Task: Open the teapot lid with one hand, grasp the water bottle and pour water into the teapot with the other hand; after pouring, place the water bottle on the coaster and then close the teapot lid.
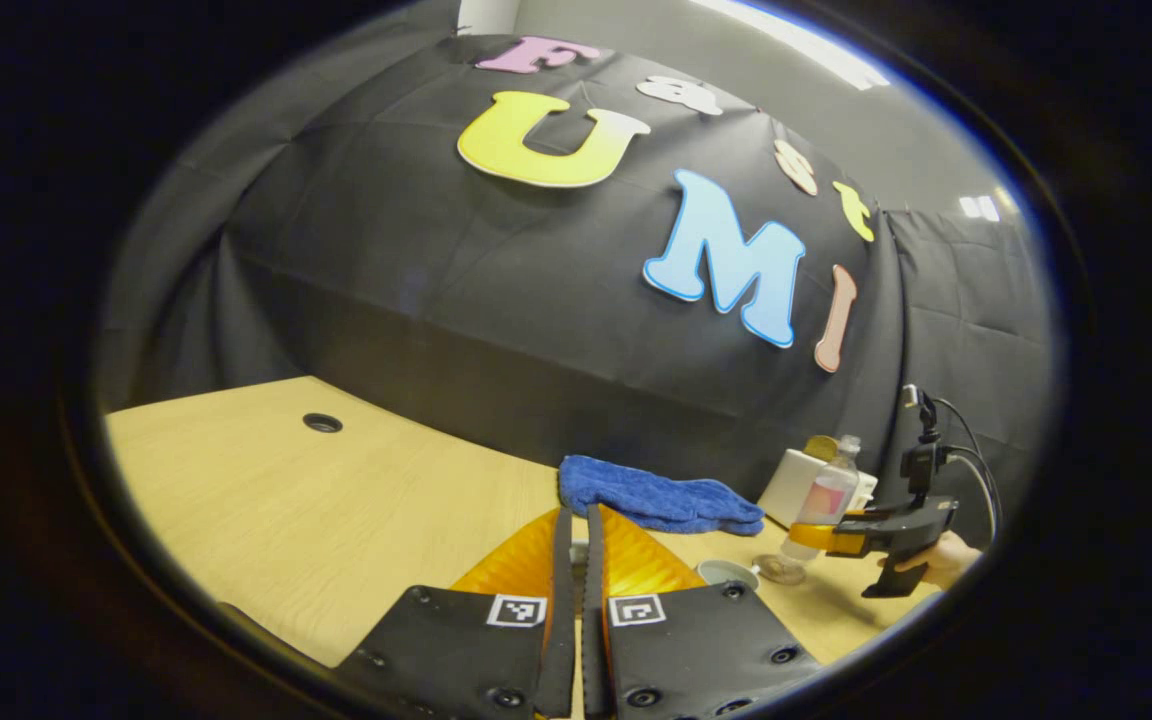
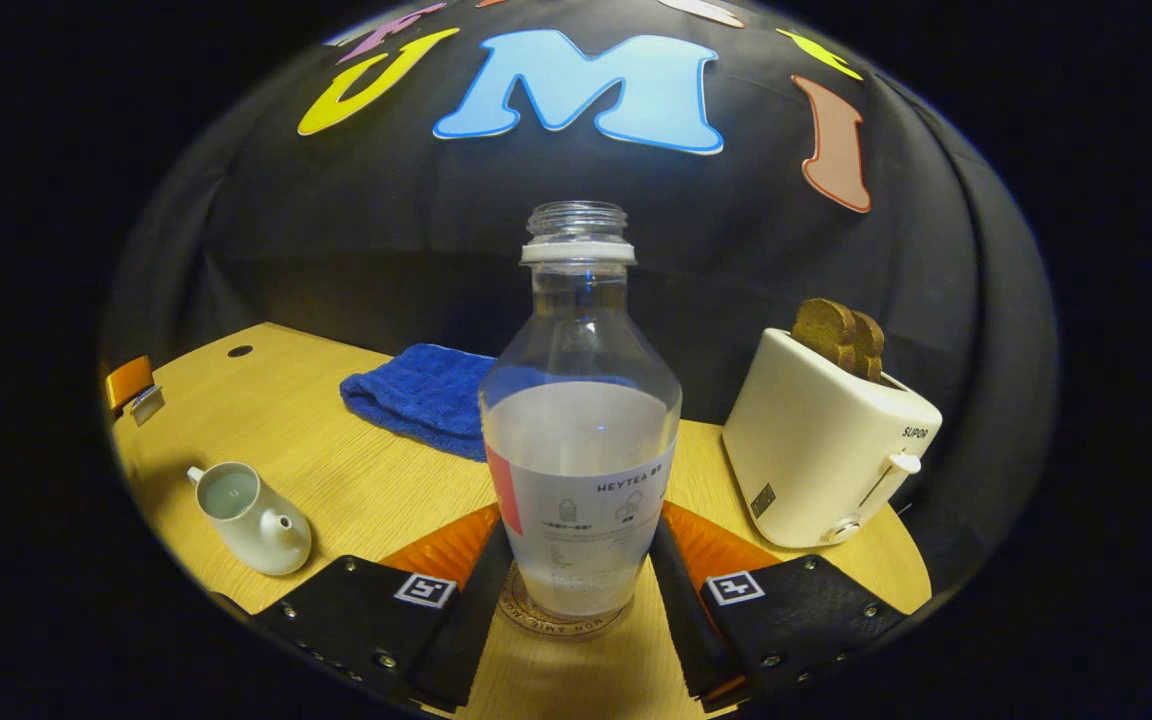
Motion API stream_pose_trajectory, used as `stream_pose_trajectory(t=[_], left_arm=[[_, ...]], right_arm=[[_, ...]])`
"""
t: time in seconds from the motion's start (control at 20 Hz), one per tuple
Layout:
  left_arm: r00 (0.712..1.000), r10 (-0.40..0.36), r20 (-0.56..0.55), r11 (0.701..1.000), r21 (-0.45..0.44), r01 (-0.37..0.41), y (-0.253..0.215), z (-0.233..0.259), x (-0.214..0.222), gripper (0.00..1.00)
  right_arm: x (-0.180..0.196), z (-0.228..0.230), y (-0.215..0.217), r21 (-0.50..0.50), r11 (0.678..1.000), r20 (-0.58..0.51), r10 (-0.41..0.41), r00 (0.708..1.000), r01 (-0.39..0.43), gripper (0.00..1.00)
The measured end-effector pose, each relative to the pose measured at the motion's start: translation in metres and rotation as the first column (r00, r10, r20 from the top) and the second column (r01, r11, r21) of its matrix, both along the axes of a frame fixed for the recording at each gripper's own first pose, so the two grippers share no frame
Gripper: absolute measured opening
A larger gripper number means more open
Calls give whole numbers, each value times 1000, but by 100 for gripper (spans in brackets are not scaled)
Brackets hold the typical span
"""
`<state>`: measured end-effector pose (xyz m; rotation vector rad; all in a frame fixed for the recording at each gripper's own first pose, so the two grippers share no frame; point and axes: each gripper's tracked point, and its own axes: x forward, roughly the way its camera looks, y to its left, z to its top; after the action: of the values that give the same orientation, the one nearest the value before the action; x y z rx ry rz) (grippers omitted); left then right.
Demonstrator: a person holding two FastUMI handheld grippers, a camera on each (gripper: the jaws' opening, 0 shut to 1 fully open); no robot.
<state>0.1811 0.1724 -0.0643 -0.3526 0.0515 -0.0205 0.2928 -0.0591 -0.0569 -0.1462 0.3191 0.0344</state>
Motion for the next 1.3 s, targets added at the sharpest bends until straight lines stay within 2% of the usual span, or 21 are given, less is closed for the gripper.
stream_pose_trajectory(t=[0.5,0.8,0.85,0.95,1.15,1.3], left_arm=[[1000,-9,-9,1000,2,9,-3,-3,1,10],[1000,-12,-14,1000,5,12,-5,-5,2,10],[1000,-13,-16,1000,5,13,-6,-6,2,10],[1000,-15,-15,1000,5,15,-5,-4,2,10],[1000,-18,-5,1000,2,18,-7,0,1,10],[999,-35,-3,999,1,35,-14,1,1,10]], right_arm=[[4,-13,2,153,988,-20,-5,1000,8,77],[2,-13,3,162,987,-24,-6,1000,10,78],[1,-12,5,156,988,-23,-7,1000,11,83],[2,-10,5,143,990,-17,-11,1000,14,100],[-9,4,4,125,992,11,-24,1000,22,99],[-24,12,3,154,988,34,-34,999,28,99]])
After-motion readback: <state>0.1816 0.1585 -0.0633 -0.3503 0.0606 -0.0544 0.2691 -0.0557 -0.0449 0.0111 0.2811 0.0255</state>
